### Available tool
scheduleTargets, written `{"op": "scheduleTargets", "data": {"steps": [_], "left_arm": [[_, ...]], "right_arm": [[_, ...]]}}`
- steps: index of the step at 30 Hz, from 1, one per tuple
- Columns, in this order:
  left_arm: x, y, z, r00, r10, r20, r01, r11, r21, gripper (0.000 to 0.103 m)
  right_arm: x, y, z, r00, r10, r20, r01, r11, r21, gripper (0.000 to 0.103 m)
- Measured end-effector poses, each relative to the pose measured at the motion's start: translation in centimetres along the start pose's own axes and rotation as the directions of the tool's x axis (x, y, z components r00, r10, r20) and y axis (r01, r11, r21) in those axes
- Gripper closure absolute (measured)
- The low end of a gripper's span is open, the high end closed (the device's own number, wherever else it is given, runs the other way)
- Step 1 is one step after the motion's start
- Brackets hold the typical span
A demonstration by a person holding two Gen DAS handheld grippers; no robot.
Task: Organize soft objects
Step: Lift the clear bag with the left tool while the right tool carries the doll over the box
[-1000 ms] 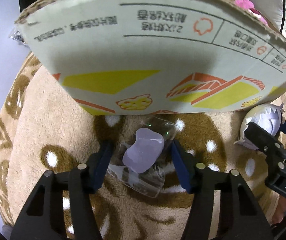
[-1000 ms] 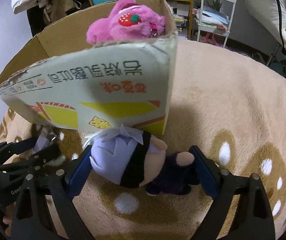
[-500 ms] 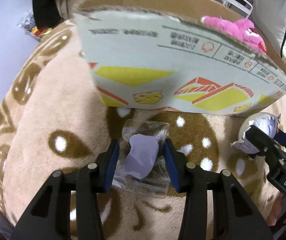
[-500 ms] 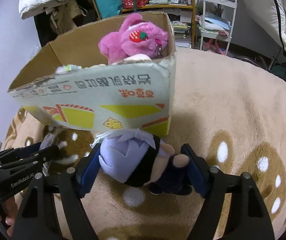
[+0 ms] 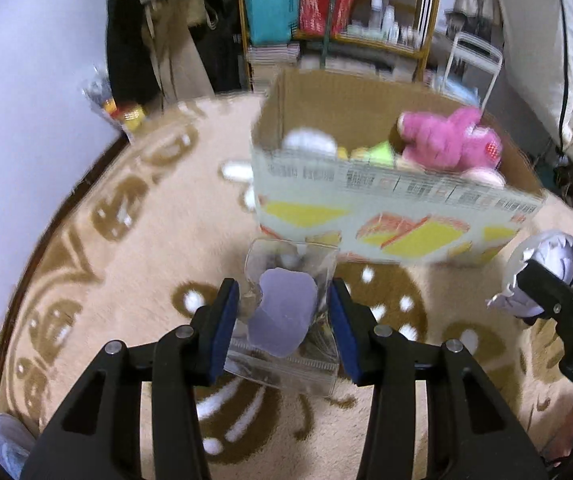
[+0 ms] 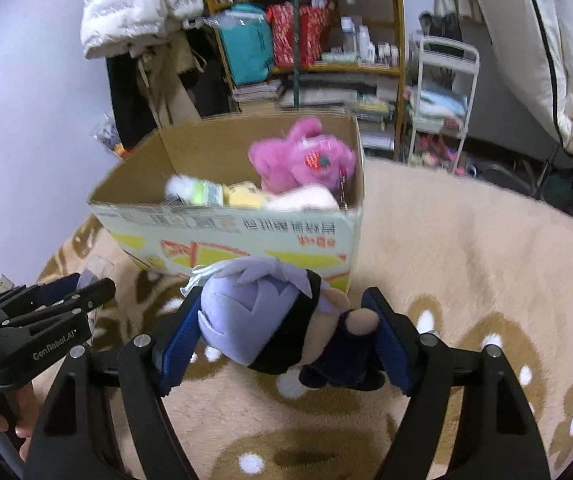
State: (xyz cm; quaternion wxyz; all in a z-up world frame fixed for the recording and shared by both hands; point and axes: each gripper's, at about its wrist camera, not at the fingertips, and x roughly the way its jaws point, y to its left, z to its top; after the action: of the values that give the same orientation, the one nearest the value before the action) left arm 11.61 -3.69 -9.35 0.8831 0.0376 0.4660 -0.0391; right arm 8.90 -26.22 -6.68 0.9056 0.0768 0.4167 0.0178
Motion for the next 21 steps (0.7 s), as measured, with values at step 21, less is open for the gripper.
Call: {"op": "scheduleTargets", "data": {"steps": [21], "left_arm": [[-10.2, -1.4, 3.3, 0.914, -0.019, 0.406, -0.010, 0.998, 0.069, 0.059]], "right_arm": [[-7.3, 2.1, 4.2, 0.950, 0.058, 0.307, -0.039, 0.997, -0.068, 0.021]]}}
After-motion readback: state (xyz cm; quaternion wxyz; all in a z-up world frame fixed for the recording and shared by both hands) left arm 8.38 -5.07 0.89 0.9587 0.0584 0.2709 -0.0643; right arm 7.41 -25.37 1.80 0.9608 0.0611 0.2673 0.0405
